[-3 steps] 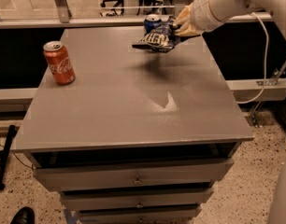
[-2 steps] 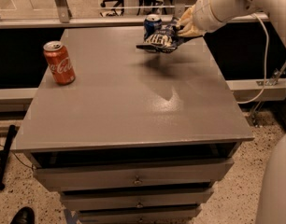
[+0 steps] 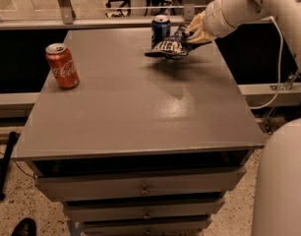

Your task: Move blue chip bag near pepsi can

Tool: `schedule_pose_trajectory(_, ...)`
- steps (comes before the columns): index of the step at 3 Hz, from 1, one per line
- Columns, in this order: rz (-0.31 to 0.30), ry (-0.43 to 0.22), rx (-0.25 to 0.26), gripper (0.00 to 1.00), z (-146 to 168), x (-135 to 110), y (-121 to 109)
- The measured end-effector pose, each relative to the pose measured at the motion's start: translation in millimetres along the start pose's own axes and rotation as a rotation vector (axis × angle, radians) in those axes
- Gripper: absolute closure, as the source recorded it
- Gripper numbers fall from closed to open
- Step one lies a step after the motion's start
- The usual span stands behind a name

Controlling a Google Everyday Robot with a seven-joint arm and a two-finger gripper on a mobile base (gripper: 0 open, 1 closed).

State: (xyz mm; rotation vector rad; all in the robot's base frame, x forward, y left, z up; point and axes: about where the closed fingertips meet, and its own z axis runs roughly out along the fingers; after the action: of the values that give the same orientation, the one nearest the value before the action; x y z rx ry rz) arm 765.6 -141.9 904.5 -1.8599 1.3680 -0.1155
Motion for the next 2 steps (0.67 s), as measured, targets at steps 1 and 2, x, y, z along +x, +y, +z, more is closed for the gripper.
schedule_pose_trajectory(1,0.0,-0.013,-0.024,0.38,4.8,5.0,4.7)
schedule_pose_trajectory(2,0.0,-0.027,-0.055,0.14,11.5,5.2,15.2)
